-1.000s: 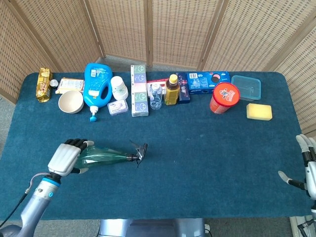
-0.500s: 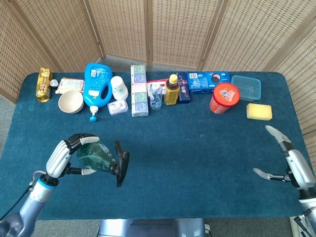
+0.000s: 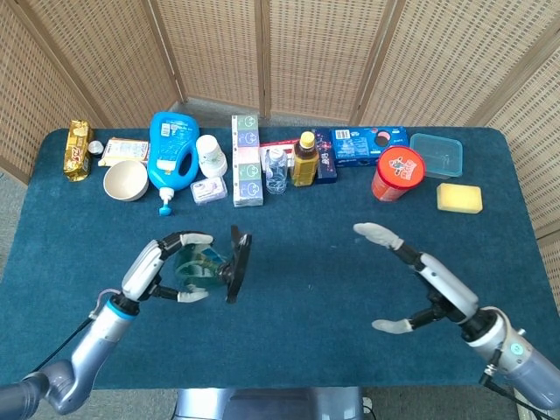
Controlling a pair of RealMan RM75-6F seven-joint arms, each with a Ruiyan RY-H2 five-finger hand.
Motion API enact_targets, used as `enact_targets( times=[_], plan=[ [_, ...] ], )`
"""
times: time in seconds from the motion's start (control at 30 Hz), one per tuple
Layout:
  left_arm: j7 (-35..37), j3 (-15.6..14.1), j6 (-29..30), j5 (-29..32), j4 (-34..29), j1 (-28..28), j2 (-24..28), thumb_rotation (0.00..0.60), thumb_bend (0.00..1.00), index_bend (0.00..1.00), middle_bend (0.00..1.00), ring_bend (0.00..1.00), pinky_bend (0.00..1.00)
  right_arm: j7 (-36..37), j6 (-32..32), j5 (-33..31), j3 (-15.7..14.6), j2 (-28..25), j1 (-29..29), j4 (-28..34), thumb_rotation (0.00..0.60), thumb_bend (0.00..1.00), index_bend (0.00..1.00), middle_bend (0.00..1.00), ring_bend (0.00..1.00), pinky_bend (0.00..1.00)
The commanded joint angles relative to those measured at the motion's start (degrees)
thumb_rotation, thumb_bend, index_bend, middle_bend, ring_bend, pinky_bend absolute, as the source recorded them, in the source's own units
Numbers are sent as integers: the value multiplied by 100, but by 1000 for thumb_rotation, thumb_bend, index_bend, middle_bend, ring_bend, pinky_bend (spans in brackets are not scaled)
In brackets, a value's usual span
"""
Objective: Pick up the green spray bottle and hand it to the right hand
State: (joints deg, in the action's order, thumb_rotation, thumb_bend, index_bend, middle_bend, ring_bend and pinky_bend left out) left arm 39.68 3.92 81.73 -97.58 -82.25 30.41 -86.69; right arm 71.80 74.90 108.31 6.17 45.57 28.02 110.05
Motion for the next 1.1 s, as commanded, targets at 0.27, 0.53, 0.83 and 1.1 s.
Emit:
enact_targets(
  times=[0.27,0.53,0.83,1.1],
  plan=[
    [25,128,-479,288,-235,302,-218,600,15,348,351,364,640,-291,-669,-612,180,398,629,61,600,0,0,0,0,53],
    [-108,239,-940,496,-384,585,-469,600,15,348,351,364,641,-209,-761,-837,233,633,874,-22,600,0,0,0,0,53],
    [-166,387,-1317,744,-393,832,-745,600,15,347,350,364,641,-211,-764,-1084,401,698,1069,172,600,0,0,9,0,53],
    [5,431,-1507,883,-487,947,-891,600,15,346,350,363,641,-449,-985,-1287,501,813,1289,333,600,0,0,19,0,53]
  ],
)
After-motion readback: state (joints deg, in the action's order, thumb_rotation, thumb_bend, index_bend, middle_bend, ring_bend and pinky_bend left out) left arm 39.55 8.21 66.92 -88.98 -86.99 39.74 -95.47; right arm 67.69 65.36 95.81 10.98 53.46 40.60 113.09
